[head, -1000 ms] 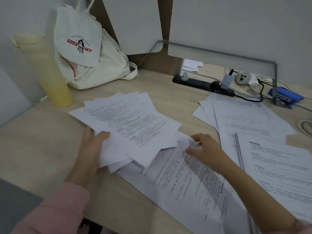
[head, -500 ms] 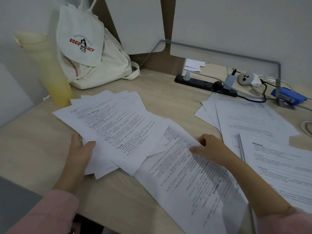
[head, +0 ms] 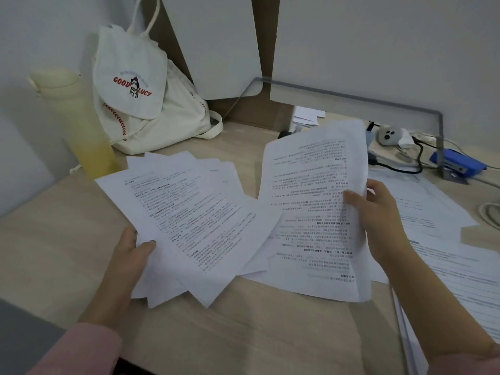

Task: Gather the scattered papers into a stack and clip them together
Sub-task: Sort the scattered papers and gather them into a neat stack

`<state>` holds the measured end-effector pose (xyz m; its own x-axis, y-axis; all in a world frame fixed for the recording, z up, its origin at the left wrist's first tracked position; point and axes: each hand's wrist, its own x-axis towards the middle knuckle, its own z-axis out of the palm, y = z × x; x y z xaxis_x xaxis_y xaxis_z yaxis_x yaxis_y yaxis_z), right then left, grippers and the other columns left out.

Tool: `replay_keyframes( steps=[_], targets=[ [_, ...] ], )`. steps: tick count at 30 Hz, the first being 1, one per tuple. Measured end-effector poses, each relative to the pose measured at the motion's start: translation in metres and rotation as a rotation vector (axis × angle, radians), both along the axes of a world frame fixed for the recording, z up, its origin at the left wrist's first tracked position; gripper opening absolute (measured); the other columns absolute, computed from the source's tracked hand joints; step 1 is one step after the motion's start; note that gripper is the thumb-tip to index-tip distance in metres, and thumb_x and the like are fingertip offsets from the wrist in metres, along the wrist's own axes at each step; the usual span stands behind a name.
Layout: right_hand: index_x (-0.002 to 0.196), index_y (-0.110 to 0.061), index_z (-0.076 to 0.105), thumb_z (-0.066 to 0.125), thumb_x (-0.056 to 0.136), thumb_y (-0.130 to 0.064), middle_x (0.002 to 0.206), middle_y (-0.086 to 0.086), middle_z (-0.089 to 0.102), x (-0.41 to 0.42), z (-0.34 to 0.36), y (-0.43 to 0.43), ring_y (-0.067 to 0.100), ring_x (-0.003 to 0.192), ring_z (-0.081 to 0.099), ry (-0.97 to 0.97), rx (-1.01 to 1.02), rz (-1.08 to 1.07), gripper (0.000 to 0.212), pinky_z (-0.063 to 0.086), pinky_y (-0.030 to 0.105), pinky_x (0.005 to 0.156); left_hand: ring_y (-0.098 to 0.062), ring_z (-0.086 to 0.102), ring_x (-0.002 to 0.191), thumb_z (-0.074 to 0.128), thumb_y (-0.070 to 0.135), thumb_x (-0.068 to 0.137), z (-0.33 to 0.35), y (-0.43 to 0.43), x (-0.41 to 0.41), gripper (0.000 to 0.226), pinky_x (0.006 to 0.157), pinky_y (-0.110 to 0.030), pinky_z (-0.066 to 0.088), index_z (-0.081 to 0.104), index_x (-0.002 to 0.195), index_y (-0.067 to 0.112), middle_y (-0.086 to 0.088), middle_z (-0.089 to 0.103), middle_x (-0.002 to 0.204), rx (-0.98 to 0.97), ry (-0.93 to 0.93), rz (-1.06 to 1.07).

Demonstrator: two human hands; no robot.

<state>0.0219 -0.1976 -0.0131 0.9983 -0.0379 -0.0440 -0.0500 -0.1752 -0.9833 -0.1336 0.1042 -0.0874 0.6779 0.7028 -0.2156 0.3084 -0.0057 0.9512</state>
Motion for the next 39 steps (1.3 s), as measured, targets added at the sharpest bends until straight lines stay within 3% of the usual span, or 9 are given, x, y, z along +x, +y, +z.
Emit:
replay_keyframes(
  steps=[5,9,14,20,24,28,32,34,39],
  targets=[
    [0.115,-0.017,0.049,0.056,0.088,-0.015,0.1,-0.002,0.063,-0.001,0.023,0.004,0.014,0.087,0.064,-0.136,0.063,-0.057,0.029,0.051,0.032,0.071,-0.02,0.047,0.103,0.043,0.001,0.092,0.002,-0.003,0.0,0.04,0.087,-0.035,0.036,0.046,0.131,0.011,0.0,0.051,0.117,-0.004,0.012,-0.067],
    [0.101,-0.02,0.051,0.058,0.086,-0.013,0.095,-0.007,0.062,0.004,0.037,0.002,0.016,0.093,0.064,-0.181,0.271,-0.19,0.018,0.052,0.035,0.082,-0.021,0.048,0.103,0.043,-0.001,0.092,0.002,-0.002,0.002,0.039,0.088,-0.035,0.037,0.047,0.129,0.008,-0.003,0.052,0.119,-0.013,0.016,-0.057],
    [0.115,-0.011,0.048,0.054,0.089,-0.007,0.099,-0.006,0.063,0.006,0.035,-0.003,0.007,0.089,0.063,-0.155,0.591,-0.325,0.027,0.052,0.019,0.069,-0.02,0.047,0.103,0.042,0.0,0.092,-0.002,-0.005,0.001,0.038,0.089,-0.035,0.036,0.047,0.129,0.008,-0.003,0.052,0.117,0.018,0.015,-0.054],
    [0.105,-0.008,0.052,0.051,0.092,-0.007,0.098,0.001,0.063,-0.009,-0.006,0.013,0.012,0.082,0.063,0.113,0.756,-0.25,0.013,0.053,0.027,0.071,-0.011,0.057,0.086,0.045,0.003,0.091,0.0,-0.029,0.005,0.023,0.065,-0.027,0.042,0.051,0.109,0.017,0.003,0.06,0.101,-0.092,-0.036,-0.112],
    [0.113,-0.005,0.053,0.049,0.094,-0.009,0.094,0.005,0.063,-0.025,-0.022,0.031,0.012,0.06,0.07,0.307,0.826,-0.125,0.02,0.055,0.023,0.049,-0.017,0.06,0.09,0.047,0.004,0.09,-0.002,-0.043,0.01,0.026,0.066,-0.03,0.045,0.051,0.114,0.016,0.002,0.062,0.103,-0.156,-0.028,-0.158],
    [0.121,-0.002,0.055,0.048,0.095,-0.015,0.101,0.008,0.065,-0.028,-0.027,0.039,0.02,0.086,0.064,0.383,0.693,0.043,0.03,0.05,0.028,0.068,-0.017,0.06,0.083,0.048,0.004,0.09,0.001,-0.051,0.013,0.022,0.065,-0.03,0.044,0.052,0.11,0.009,-0.003,0.063,0.099,-0.19,-0.038,-0.155],
    [0.104,-0.004,0.061,0.049,0.093,-0.01,0.086,0.01,0.069,-0.034,-0.029,0.046,0.02,0.079,0.066,0.402,0.472,0.238,0.018,0.055,0.031,0.076,-0.016,0.06,0.1,0.051,0.033,0.092,0.003,-0.05,0.016,0.031,0.08,-0.033,0.047,0.053,0.12,0.019,0.003,0.062,0.11,-0.239,-0.092,-0.144],
    [0.097,-0.002,0.063,0.053,0.09,-0.007,0.083,0.014,0.07,-0.044,-0.034,0.051,0.025,0.078,0.067,0.446,0.386,0.346,0.013,0.058,0.032,0.075,-0.01,0.057,0.097,0.052,0.043,0.089,0.001,-0.05,0.019,0.033,0.076,-0.028,0.045,0.052,0.117,0.025,0.009,0.06,0.107,-0.209,-0.072,-0.146],
    [0.1,0.003,0.066,0.055,0.089,-0.007,0.089,0.019,0.069,-0.055,-0.043,0.051,0.025,0.079,0.066,0.486,0.305,0.453,0.018,0.057,0.03,0.074,-0.023,0.057,0.097,0.042,0.019,0.097,0.002,-0.049,0.02,0.026,0.083,-0.032,0.045,0.054,0.118,0.012,-0.008,0.06,0.108,-0.223,-0.043,-0.085]
  ],
)
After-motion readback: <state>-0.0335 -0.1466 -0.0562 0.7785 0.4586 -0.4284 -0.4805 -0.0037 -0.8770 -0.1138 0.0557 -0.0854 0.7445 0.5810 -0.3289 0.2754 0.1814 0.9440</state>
